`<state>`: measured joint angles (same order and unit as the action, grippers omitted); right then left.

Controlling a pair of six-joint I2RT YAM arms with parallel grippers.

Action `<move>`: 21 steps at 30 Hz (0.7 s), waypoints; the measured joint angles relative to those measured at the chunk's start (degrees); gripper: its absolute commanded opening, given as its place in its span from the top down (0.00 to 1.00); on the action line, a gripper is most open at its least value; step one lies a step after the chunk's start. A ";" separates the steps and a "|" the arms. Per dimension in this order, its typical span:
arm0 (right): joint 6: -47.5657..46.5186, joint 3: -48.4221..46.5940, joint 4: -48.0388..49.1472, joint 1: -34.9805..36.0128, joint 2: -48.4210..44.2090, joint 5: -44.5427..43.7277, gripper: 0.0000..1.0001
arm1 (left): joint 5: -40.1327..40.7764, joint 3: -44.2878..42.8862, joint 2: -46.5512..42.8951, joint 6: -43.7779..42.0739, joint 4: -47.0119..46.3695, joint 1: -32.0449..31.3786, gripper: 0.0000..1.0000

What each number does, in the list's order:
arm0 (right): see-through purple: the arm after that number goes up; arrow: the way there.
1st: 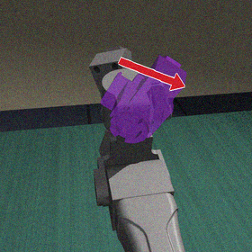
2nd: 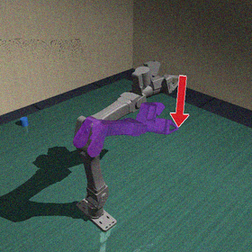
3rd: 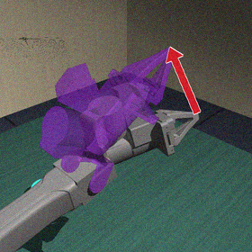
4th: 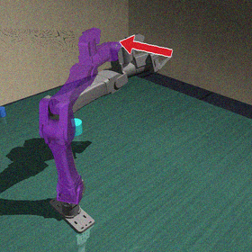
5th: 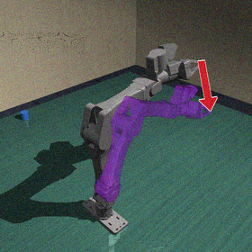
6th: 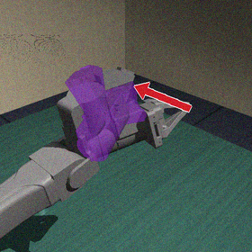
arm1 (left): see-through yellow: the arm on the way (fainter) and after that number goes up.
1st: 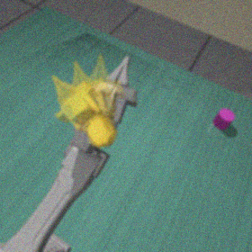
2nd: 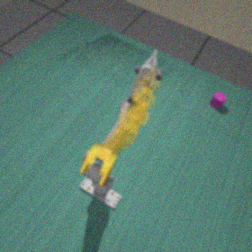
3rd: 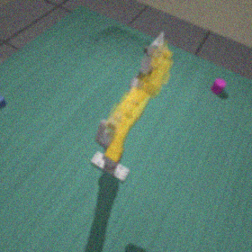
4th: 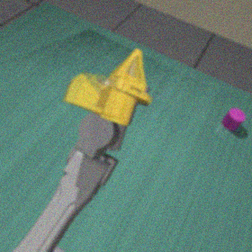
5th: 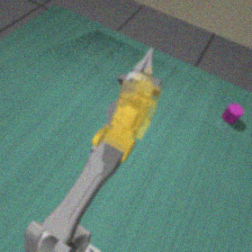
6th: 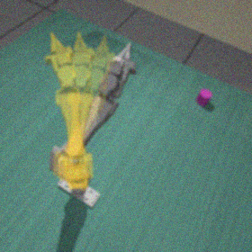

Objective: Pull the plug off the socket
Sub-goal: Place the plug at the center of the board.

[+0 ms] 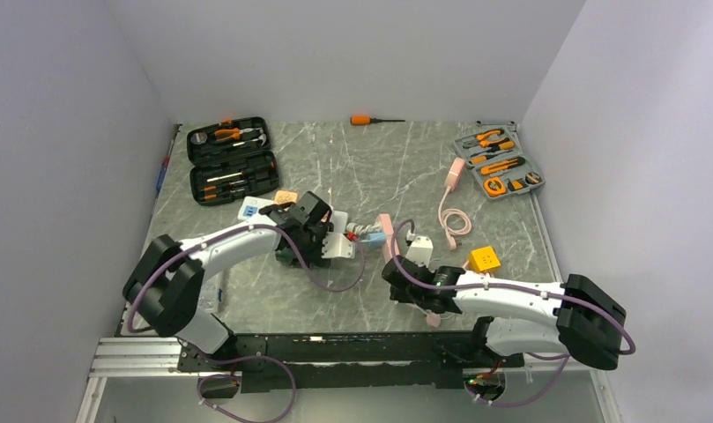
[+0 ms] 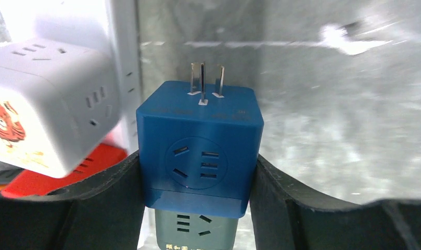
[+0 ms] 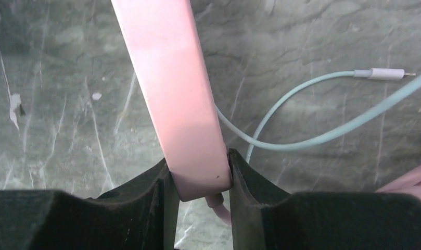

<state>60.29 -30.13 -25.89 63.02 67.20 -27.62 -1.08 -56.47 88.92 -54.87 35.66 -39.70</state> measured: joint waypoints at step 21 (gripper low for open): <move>-9.73 -2.38 8.24 -12.35 7.45 7.21 1.00 | -19.61 9.25 -8.41 18.40 2.19 -12.24 0.72</move>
<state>50.57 -32.51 -17.65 50.68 74.65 -20.40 -20.69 -47.22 80.51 -36.47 37.85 -51.94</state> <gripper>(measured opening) 0.364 0.657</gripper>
